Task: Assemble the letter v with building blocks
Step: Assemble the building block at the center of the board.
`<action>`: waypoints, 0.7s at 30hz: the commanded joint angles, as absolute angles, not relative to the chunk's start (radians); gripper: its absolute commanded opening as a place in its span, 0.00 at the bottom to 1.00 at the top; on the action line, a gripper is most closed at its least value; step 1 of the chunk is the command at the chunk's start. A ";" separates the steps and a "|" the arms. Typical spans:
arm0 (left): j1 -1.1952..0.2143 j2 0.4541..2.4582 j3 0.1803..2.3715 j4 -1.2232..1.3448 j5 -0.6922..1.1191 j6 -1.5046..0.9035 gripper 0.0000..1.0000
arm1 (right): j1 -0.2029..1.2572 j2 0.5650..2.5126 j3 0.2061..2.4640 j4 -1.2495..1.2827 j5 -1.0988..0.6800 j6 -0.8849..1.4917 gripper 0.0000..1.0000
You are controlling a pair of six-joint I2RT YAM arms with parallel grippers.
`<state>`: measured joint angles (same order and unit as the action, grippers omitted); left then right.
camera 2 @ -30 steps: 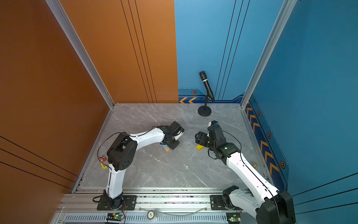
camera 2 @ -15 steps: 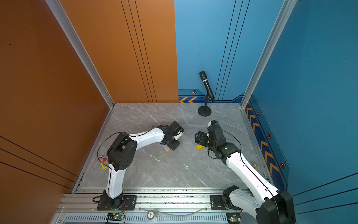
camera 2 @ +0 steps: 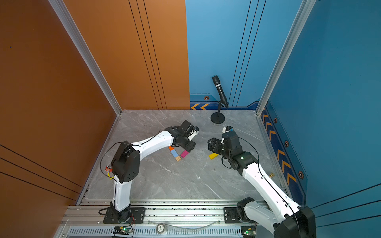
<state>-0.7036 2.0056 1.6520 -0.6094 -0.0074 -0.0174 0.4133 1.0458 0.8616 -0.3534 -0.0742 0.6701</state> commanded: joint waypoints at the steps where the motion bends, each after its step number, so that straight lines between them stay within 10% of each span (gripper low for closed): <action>1: -0.658 1.896 1.681 -0.585 0.034 -0.100 0.61 | 0.418 1.044 0.886 -0.367 -0.055 0.654 0.78; 7: -0.542 1.677 1.545 -0.500 0.116 -0.259 0.43 | 0.418 1.110 0.894 -0.319 -0.098 0.644 0.73; 21: -0.451 1.146 0.963 -0.461 0.047 -0.531 0.39 | 0.504 1.662 1.067 -0.153 -0.318 0.603 0.66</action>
